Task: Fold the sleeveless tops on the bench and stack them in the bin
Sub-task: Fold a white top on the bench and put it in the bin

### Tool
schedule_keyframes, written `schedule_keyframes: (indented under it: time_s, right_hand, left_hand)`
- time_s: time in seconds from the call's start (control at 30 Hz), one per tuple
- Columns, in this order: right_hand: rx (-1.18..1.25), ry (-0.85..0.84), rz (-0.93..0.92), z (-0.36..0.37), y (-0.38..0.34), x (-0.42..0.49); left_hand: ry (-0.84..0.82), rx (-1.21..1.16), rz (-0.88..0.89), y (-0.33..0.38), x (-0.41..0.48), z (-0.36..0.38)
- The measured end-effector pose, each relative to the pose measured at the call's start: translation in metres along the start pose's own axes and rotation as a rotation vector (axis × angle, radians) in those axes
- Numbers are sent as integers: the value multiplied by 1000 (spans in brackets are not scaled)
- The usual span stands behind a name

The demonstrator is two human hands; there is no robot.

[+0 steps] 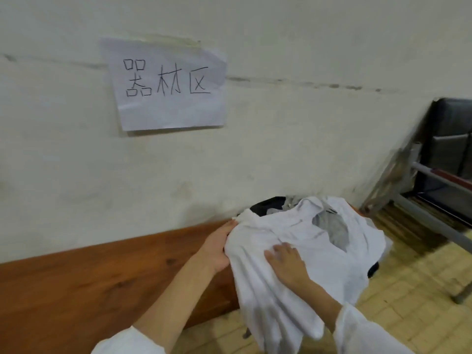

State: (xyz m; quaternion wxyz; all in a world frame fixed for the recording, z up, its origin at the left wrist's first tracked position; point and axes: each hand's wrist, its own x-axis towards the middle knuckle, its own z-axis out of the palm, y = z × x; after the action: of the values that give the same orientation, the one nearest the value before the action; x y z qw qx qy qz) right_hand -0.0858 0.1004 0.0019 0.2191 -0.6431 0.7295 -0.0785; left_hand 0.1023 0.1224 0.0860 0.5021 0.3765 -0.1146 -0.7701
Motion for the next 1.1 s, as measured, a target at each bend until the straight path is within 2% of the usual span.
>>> schedule_keyframes:
  time_s: [0.13,0.23,0.33,0.47,0.5,0.57,0.6,0.63,0.67,0.7,0.73,0.8,0.83,0.87,0.93,1.03,1.1]
  right_hand:
    - [-153,38,-57,50,-73,-27]
    - [-179,-86,-205,88,-119,-49]
    - [-257,-114,-362,130,-170,-77]
    - [-274,-131,-451,166,-222,-102]
    - [-270,-108,-450,170,-227,-105]
    - [-231,-35,-421,174,-226,-105]
    - [-196,6,-401,174,-220,-102]
    - [-156,52,-377,175,-214,-98]
    - [-124,114,-369,174,-208,-95]
    - [-121,146,-370,172,-201,-91]
    - [-129,153,-368,170,-193,-85]
    - [-181,103,-346,165,-180,-76]
    - [-218,78,-346,164,-176,-71]
    - [-238,72,-368,161,-174,-64]
    - [-262,73,-425,157,-175,-49]
    - [-282,44,-478,154,-188,-22]
    - [-313,40,-515,157,-199,0]
  left_hand:
    - [250,39,136,29,-38,-89]
    - [486,158,129,47,-69,-153]
    - [767,268,213,69,-94,-221]
    - [974,319,370,82,-123,-267]
    - [1018,370,420,78,-125,-274]
    - [1152,618,501,64,-127,-280]
    - [1160,816,574,58,-118,-279]
    - [1127,945,603,46,-107,-278]
    - [1172,1027,619,36,-96,-272]
    - [1126,1042,575,32,-94,-261]
    - [1081,1162,524,25,-86,-261]
    - [790,1679,378,1,-67,-261]
    - [764,1823,402,-4,-56,-261]
    - [698,1946,334,-4,-55,-262]
    - [705,2019,307,9,-40,-266]
    - [728,2007,326,38,-27,-260]
    - [817,2063,327,53,-17,-261]
